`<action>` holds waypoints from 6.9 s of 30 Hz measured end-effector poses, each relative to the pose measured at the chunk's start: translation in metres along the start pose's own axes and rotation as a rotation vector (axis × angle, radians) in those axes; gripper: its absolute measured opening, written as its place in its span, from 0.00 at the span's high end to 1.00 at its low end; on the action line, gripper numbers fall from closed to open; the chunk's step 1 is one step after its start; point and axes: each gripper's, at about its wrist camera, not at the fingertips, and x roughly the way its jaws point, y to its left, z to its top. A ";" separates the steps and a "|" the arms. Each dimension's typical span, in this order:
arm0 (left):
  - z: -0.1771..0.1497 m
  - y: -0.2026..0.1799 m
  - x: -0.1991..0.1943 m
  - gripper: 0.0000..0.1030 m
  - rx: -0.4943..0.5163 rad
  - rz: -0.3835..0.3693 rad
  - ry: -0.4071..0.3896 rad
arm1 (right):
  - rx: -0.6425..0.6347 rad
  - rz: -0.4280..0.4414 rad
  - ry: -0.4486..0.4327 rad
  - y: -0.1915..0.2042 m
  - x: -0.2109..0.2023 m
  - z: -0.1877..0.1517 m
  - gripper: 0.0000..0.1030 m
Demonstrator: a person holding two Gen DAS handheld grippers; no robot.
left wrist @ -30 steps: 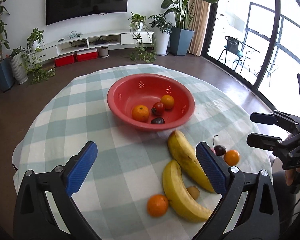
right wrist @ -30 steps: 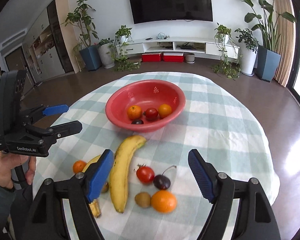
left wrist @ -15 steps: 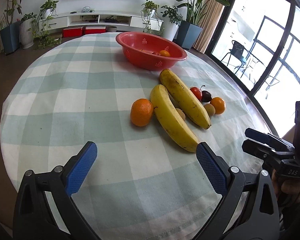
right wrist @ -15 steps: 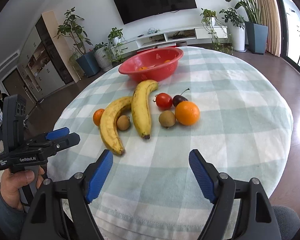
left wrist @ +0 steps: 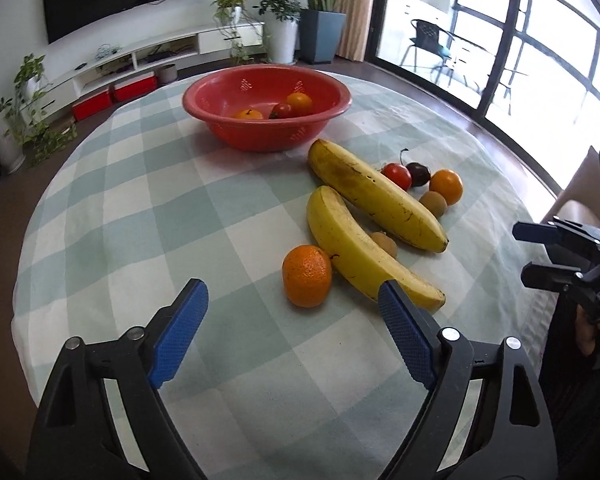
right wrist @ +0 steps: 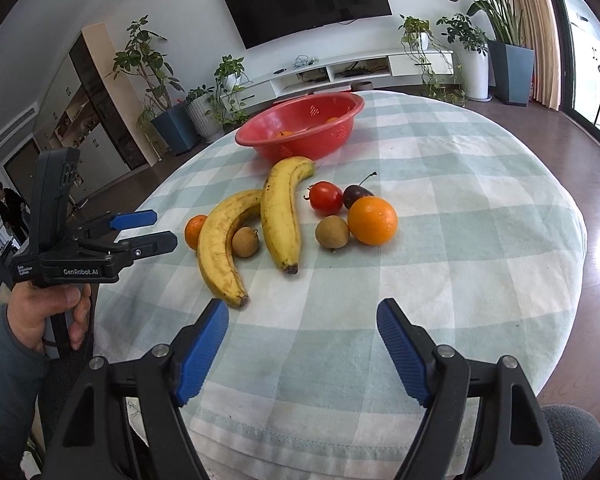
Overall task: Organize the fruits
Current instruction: 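Withdraw both grippers from the red bowl back toward the fruit, then grasp an orange with the left gripper while the right gripper grasps another orange, then carry both oranges into the red bowl and open both grippers, then withdraw both grippers from the red bowl toward the bananas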
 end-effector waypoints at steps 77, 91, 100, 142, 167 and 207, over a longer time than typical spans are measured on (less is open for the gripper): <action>-0.025 -0.024 -0.005 0.71 -0.109 -0.139 -0.031 | -0.002 -0.080 0.145 -0.045 0.066 0.069 0.54; -0.025 -0.020 -0.006 0.71 -0.132 -0.130 -0.042 | 0.060 -0.035 0.113 -0.053 0.044 0.062 0.61; -0.024 -0.021 -0.010 0.71 -0.134 -0.139 -0.047 | 0.024 -0.049 0.133 -0.049 0.038 0.058 0.68; 0.172 0.079 0.018 0.71 -0.113 0.076 -0.082 | -0.121 -0.009 -0.030 -0.016 0.077 0.248 0.59; 0.172 0.064 0.131 0.60 -0.051 0.104 0.048 | -0.348 -0.158 0.189 0.015 0.176 0.198 0.59; -0.014 -0.030 -0.001 0.09 -0.340 0.049 -0.052 | 0.095 -0.023 -0.105 -0.033 0.005 0.039 0.20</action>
